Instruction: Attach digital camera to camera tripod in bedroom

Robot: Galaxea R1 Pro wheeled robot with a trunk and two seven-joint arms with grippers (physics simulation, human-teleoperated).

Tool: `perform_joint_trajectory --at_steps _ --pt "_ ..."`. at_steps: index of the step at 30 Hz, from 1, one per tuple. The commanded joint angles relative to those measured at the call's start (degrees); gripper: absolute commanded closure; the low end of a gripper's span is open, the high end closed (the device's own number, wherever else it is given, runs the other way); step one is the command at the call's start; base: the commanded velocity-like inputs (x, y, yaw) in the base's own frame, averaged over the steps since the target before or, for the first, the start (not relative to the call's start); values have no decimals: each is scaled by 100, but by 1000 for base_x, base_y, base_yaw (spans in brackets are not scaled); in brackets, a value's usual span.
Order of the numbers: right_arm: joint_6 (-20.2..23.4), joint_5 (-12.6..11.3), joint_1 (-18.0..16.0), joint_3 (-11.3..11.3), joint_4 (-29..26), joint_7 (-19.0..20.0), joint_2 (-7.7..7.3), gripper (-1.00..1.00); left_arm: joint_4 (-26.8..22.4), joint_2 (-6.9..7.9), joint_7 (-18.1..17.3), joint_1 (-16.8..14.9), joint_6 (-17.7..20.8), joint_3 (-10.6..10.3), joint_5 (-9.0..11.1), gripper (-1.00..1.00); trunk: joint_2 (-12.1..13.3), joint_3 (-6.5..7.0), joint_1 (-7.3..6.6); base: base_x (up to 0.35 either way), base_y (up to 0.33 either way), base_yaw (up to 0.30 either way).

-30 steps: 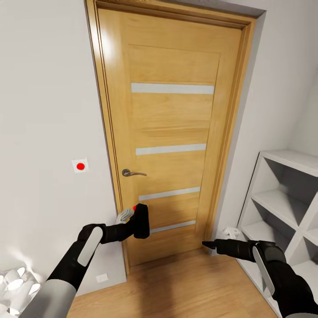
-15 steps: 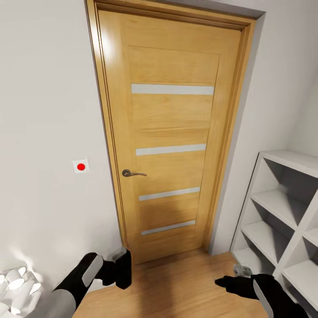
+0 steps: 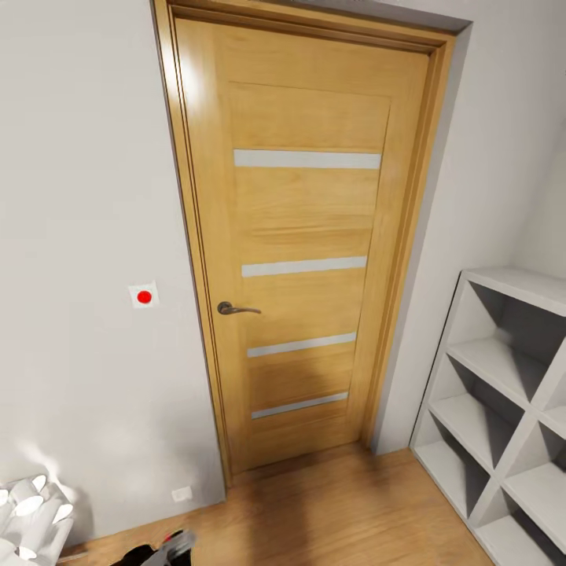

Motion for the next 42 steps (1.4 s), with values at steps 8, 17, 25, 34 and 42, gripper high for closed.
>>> perform_joint_trajectory --at_steps 8,17,25,34,42 --pt "-934 132 260 -49 690 -439 37 -100 37 22 11 1006 -929 -47 -83 100 -4 -1 2 0 0 0" --pt "-1200 141 949 -49 749 -517 36 -100 42 47 10 1617 -1444 -47 -265 100 -4 -1 2 0 0 0" --pt "-1273 149 1194 -49 751 -520 36 -100 41 45 10 1751 -1485 -47 -833 100 -4 -1 2 0 0 0" --pt "-1292 150 1221 -49 752 -521 47 -100 44 39 10 1764 -1487 -47 -1006 100 -4 -1 2 0 0 0" --pt "-1291 150 1222 -49 752 -521 53 -100 43 29 10 1764 -1492 -47 -1019 100 -4 -1 2 0 0 0"
